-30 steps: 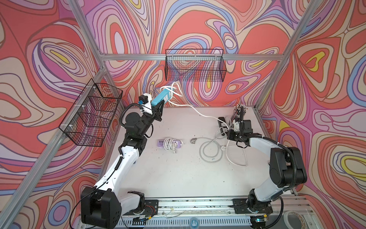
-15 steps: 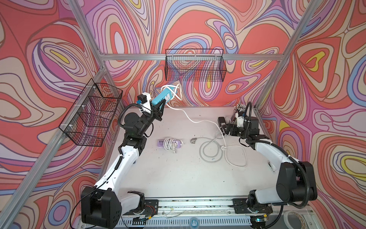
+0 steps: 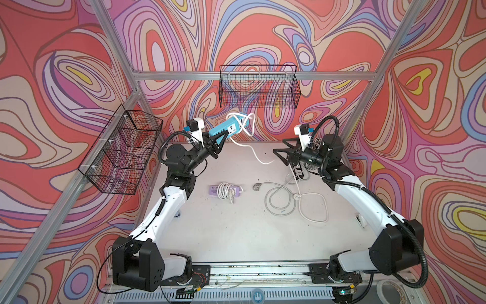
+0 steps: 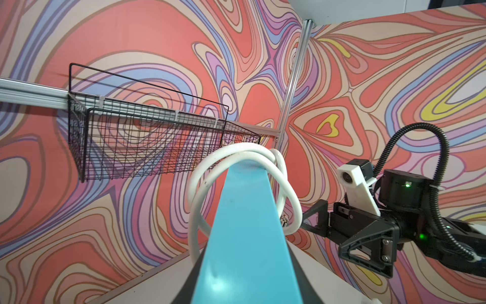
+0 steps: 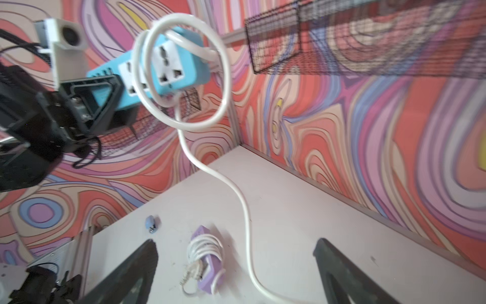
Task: Unwrap the cord wrapped around the power strip
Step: Unwrap the power cord from the power strip.
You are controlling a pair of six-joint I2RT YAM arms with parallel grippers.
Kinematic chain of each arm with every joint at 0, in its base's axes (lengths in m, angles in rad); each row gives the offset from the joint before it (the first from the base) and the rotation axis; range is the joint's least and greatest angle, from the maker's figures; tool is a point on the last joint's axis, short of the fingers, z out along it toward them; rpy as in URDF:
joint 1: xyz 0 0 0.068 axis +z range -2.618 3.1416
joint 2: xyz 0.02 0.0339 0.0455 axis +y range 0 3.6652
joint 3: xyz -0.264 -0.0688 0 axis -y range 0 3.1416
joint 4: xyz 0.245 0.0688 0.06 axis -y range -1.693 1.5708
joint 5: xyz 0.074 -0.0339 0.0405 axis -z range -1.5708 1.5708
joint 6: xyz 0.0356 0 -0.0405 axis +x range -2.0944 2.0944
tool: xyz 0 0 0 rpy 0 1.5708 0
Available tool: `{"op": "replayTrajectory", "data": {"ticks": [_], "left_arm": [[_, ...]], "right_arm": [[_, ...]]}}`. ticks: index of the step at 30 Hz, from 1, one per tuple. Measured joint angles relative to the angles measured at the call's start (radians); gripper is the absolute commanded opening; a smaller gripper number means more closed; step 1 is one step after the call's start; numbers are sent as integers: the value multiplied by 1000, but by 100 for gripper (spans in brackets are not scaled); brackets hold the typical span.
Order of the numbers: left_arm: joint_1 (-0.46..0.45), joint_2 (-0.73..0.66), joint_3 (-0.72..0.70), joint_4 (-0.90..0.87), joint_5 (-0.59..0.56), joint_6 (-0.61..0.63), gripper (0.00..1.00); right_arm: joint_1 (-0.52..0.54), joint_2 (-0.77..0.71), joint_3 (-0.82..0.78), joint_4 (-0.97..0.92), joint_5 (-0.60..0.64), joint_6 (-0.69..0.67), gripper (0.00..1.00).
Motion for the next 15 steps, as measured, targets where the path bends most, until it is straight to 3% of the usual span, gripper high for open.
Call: {"op": "replayTrajectory", "data": {"ticks": [5,13,15], "left_arm": [[-7,21,28,45,73,-77,0],[-34,28,48,80,146,-138,0],[-39,28,51,88,156,-147,0]], "right_arm": [[100,137,105,38,-71,-46,94],[125,244,118,108,-82,-52,92],[126,259,127,121,-81,-55,85]]}}
